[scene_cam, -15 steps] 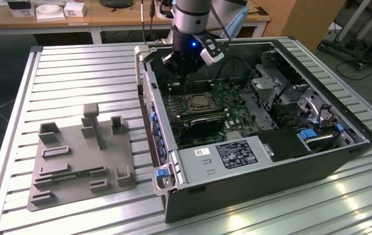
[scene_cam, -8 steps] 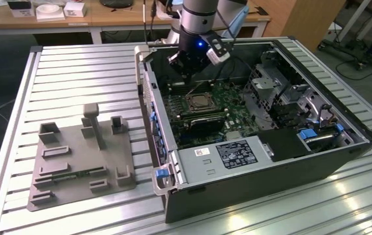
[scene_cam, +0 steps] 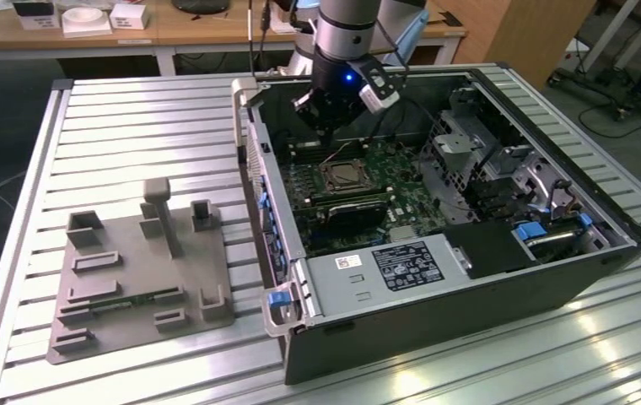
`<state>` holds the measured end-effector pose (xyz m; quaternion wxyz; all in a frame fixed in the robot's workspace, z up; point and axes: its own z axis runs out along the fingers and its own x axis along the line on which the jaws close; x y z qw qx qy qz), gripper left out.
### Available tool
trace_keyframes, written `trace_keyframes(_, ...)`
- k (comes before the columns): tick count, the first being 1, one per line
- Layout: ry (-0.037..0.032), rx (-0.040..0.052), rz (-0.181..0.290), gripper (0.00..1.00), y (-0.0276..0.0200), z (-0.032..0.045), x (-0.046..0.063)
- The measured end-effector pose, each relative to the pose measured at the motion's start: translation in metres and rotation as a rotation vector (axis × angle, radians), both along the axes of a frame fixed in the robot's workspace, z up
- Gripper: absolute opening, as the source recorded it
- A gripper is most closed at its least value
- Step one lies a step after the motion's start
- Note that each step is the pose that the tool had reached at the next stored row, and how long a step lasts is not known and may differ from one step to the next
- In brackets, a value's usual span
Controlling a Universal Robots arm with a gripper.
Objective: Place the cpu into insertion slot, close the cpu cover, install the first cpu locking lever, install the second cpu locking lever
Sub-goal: 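Install the first cpu locking lever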
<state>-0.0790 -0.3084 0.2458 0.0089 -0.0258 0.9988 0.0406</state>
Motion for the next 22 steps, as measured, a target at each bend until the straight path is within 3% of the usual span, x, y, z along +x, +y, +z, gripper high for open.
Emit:
trace_keyframes(7, -0.0003, -0.0001, 0.000, 0.11, 0.0001, -0.0009, 0.001)
trace_keyframes(14, -0.0001, -0.0047, 0.000, 0.11, 0.0006, -0.0061, 0.008)
trace_keyframes(22, -0.0001, -0.0077, 0.000, 0.11, 0.0030, -0.0070, 0.016)
